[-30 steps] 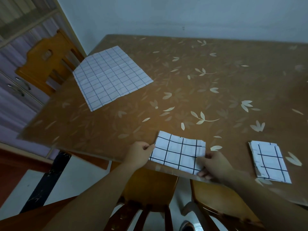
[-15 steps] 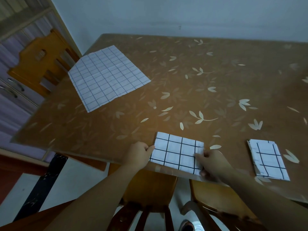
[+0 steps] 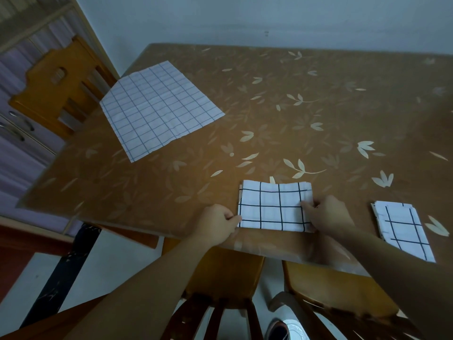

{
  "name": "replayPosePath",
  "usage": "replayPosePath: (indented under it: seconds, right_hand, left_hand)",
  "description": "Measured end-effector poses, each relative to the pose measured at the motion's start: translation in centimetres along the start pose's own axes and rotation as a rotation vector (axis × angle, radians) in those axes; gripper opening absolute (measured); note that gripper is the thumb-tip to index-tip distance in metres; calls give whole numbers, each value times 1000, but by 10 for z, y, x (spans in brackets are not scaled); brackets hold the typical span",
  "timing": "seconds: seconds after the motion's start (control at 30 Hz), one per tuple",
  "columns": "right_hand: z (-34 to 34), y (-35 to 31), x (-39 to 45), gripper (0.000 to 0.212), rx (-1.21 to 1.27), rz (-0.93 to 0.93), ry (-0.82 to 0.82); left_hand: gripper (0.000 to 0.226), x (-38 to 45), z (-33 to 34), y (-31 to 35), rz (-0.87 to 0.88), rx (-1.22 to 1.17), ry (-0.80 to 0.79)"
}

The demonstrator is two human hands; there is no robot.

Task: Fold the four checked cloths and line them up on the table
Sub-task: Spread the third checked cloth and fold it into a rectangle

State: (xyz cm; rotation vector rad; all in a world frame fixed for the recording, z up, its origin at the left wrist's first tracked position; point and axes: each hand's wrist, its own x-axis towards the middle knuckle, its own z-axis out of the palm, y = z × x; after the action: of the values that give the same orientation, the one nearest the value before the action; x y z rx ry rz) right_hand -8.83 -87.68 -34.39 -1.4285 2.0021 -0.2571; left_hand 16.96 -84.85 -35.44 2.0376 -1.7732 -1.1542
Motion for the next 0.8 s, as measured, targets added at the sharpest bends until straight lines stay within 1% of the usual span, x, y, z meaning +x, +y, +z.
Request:
replayPosePath:
  seconds: [0.1, 0.23, 0.3, 0.37, 0.43, 0.47, 0.5, 0.57, 0.6, 0.63, 0.67, 0.73, 0.77, 0.8]
  right_hand:
    - [1, 0, 6, 31, -28, 12, -3]
    - [8, 5, 12, 34, -63, 5, 29]
    - [13, 7, 14, 34, -91, -6, 52]
    - [16, 10, 16, 36, -113, -6, 66]
    - [18, 11, 17, 35, -125, -4, 61]
    - [17, 11, 16, 34, -128, -7, 67]
    - [16, 10, 13, 32, -138, -23, 93]
    - [13, 7, 0, 35, -209, -118, 211]
    - [13, 4, -8, 35, -261, -203, 268]
    - [15, -2, -17, 32, -314, -308, 291]
    - [20, -9, -27, 27, -375, -418, 248]
    - [39, -26, -43, 28, -497, -600, 43]
    - [51, -33, -48, 31, -541, -655, -38]
    - [61, -40, -50, 32, -562, -689, -74]
  left_hand:
    - [42, 1, 6, 5, 17, 53, 6]
    - [45, 1, 8, 4, 27, 182, 42]
    - [42, -2, 8, 5, 48, 276, 51]
    - [32, -4, 6, 7, 75, 369, 54]
    - [17, -6, 4, 9, 146, 441, 99]
    - [13, -6, 3, 7, 218, 476, 127]
    - [20, -4, 4, 4, 298, 524, 148]
    - [41, 2, 4, -3, 421, 620, 124]
    - [46, 4, 2, -4, 446, 658, 101]
    - [49, 7, 1, -5, 450, 691, 77]
    - [50, 9, 0, -6, 442, 708, 61]
    - [53, 12, -2, -9, 416, 708, 28]
    - [54, 13, -2, -10, 402, 701, 14]
    - [54, 14, -2, -11, 390, 693, 6]
